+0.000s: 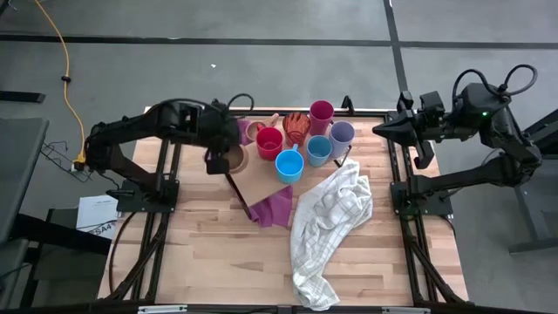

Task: Stack small to large cups/mugs on shelf
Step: Put the bottom brown mug on the shelf

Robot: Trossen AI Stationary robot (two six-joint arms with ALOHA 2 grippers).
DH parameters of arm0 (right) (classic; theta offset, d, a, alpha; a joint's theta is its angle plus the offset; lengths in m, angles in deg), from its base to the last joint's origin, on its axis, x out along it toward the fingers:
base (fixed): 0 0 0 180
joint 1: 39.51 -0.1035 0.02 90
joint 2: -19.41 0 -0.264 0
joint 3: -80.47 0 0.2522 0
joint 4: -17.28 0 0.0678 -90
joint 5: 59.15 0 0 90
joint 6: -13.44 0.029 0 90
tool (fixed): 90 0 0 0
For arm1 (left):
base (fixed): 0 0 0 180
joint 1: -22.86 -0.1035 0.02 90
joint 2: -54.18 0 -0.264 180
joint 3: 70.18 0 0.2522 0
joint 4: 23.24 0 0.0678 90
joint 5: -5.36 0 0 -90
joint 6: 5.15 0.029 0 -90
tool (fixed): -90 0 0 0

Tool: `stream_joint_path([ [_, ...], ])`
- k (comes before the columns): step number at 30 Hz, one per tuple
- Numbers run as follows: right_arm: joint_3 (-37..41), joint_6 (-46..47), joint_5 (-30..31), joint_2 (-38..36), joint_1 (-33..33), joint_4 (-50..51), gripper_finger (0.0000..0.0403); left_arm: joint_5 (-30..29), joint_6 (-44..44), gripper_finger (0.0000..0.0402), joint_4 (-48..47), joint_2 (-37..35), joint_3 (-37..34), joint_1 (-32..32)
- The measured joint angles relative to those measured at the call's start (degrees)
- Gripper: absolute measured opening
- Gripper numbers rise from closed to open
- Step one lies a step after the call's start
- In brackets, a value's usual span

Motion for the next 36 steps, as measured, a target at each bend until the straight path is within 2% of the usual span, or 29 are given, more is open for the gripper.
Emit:
stream_joint_path([
  [11,0.0,0.0,0.0,0.0,0.0,0.0,0.0,7.1,4.6,0.0004,6.1,0.1,-4.2,-6.0],
  [24,0.0,0.0,0.0,-0.1,0.0,0.0,0.0,8.0,7.0,0.0004,11.7,0.1,-11.5,-7.5],
  [36,0.0,0.2,0.0,-0.1,0.0,0.0,0.0,10.3,8.7,0.0004,13.2,0.1,-13.7,-11.7],
])
